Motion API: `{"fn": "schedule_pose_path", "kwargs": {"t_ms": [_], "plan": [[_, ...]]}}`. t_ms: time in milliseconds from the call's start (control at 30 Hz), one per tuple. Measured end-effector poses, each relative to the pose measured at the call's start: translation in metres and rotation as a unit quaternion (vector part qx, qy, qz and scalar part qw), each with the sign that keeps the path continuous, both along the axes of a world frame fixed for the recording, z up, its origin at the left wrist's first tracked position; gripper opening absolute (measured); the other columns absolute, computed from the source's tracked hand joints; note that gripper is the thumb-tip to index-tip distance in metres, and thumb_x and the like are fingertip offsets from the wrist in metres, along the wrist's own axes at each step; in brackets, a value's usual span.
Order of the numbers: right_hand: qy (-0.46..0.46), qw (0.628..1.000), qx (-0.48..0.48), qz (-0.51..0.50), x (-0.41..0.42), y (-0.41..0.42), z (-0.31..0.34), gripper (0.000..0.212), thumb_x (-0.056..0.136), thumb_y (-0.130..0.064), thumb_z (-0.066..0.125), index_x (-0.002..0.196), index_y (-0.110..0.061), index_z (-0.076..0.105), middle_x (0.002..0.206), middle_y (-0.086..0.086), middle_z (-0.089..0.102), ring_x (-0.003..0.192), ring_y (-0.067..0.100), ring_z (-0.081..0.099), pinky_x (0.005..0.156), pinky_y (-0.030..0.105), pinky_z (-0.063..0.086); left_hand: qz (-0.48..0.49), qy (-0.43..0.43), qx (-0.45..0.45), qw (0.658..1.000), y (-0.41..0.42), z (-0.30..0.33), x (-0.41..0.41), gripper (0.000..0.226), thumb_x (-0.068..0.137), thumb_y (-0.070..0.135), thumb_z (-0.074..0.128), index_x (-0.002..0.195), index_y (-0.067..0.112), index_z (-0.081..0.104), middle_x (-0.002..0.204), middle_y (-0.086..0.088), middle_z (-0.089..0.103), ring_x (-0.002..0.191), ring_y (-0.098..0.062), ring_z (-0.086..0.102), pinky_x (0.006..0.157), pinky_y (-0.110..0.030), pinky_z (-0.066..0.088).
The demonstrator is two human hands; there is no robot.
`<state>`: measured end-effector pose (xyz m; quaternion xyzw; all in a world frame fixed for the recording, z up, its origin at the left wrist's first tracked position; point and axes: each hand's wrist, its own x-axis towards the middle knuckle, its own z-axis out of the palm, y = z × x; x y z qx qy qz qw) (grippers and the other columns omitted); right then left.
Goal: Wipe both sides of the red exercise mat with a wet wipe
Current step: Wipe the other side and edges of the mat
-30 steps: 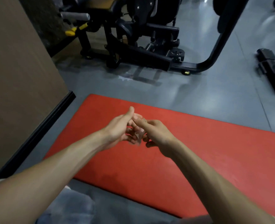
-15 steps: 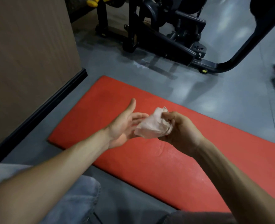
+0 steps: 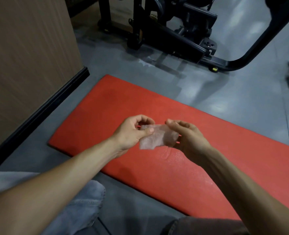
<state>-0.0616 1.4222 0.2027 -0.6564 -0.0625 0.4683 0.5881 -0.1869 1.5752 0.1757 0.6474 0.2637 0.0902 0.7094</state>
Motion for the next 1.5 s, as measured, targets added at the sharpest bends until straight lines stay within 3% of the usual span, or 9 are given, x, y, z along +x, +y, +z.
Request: {"fn": "schedule_pose_path", "kwargs": {"t_ms": [133, 300, 400, 600, 867, 1000, 1233, 1333, 1500], "plan": [[-0.003, 0.999, 0.022, -0.032, 0.006, -0.005, 0.002, 0.033, 0.081, -0.008, 0.075, 0.112, -0.001, 0.066, 0.094, 0.014, 0.071, 0.080, 0.025, 0.064, 0.067, 0.036, 0.058, 0.037, -0.007, 0.038, 0.999, 0.001, 0.002, 0.002, 0.035, 0.085, -0.009, 0.074, 0.101, 0.021, 0.069, 0.099, 0.003, 0.065, 0.083, -0.005, 0.062, 0.080, -0.022, 0.053], [-0.009, 0.997, 0.061, -0.039, 0.010, -0.007, 0.003, 0.050, 0.076, -0.020, 0.076, 0.118, 0.003, 0.064, 0.090, 0.009, 0.071, 0.077, 0.021, 0.063, 0.065, 0.032, 0.056, -0.033, 0.123, -0.258, 0.958, -0.014, 0.013, 0.005, 0.041, 0.095, 0.042, 0.064, 0.119, 0.009, 0.066, 0.110, -0.016, 0.069, 0.093, -0.026, 0.068, 0.083, -0.040, 0.059], [-0.002, 0.998, 0.065, -0.026, 0.009, -0.006, 0.005, 0.045, 0.081, -0.030, 0.072, 0.115, -0.001, 0.066, 0.090, 0.011, 0.070, 0.077, 0.021, 0.066, 0.067, 0.035, 0.058, -0.044, 0.101, -0.303, 0.947, -0.015, 0.012, 0.004, 0.034, 0.094, 0.036, 0.066, 0.110, 0.006, 0.068, 0.097, -0.016, 0.069, 0.083, -0.022, 0.070, 0.084, -0.041, 0.061], [0.023, 0.997, 0.006, 0.078, 0.009, -0.004, 0.004, 0.059, 0.074, -0.024, 0.082, 0.122, 0.002, 0.063, 0.110, 0.023, 0.067, 0.096, 0.034, 0.067, 0.096, 0.052, 0.052, 0.026, 0.022, -0.185, 0.982, -0.001, 0.017, 0.012, 0.036, 0.095, 0.001, 0.065, 0.129, 0.014, 0.058, 0.107, -0.005, 0.069, 0.088, -0.013, 0.065, 0.072, -0.027, 0.054], [-0.014, 0.980, 0.008, 0.198, -0.002, 0.019, 0.034, 0.046, 0.087, -0.013, 0.074, 0.128, 0.004, 0.061, 0.113, 0.027, 0.067, 0.103, 0.040, 0.065, 0.092, 0.041, 0.054, -0.034, -0.067, -0.118, 0.990, 0.035, 0.041, 0.000, 0.041, 0.088, -0.004, 0.072, 0.122, 0.017, 0.065, 0.105, -0.007, 0.068, 0.096, -0.014, 0.066, 0.083, -0.026, 0.056], [-0.017, 0.977, -0.006, 0.212, -0.013, 0.035, 0.060, 0.066, 0.082, -0.043, 0.079, 0.135, -0.009, 0.060, 0.133, 0.022, 0.063, 0.125, 0.040, 0.059, 0.107, 0.050, 0.042, -0.092, -0.113, -0.088, 0.985, 0.050, 0.057, -0.008, 0.050, 0.088, -0.006, 0.071, 0.130, 0.019, 0.062, 0.108, -0.002, 0.063, 0.098, -0.014, 0.062, 0.087, -0.031, 0.054], [-0.060, 0.984, 0.015, 0.167, -0.026, 0.075, 0.088, 0.033, 0.090, -0.015, 0.072, 0.121, -0.006, 0.068, 0.112, 0.018, 0.071, 0.092, 0.027, 0.070, 0.076, 0.035, 0.056, 0.029, -0.136, 0.047, 0.989, 0.066, 0.069, -0.012, 0.049, 0.085, -0.001, 0.075, 0.124, 0.027, 0.065, 0.116, -0.008, 0.068, 0.097, -0.010, 0.063, 0.082, -0.029, 0.057], [-0.075, 0.989, 0.048, 0.120, -0.018, 0.090, 0.080, 0.040, 0.087, -0.009, 0.069, 0.125, 0.001, 0.062, 0.116, 0.025, 0.068, 0.099, 0.036, 0.067, 0.088, 0.044, 0.054, 0.068, -0.113, -0.132, 0.982, 0.072, 0.061, -0.018, 0.031, 0.096, 0.016, 0.071, 0.125, 0.021, 0.062, 0.115, -0.008, 0.066, 0.091, -0.011, 0.066, 0.067, -0.027, 0.057], [-0.083, 0.989, 0.052, 0.107, -0.004, 0.114, 0.044, 0.037, 0.092, -0.012, 0.067, 0.123, 0.002, 0.055, 0.105, 0.022, 0.069, 0.091, 0.035, 0.067, 0.075, 0.040, 0.057, -0.082, -0.036, -0.307, 0.947, 0.080, 0.030, -0.019, 0.046, 0.101, 0.049, 0.056, 0.126, 0.013, 0.070, 0.117, -0.009, 0.074, 0.107, -0.026, 0.071, 0.088, -0.039, 0.059]]}}
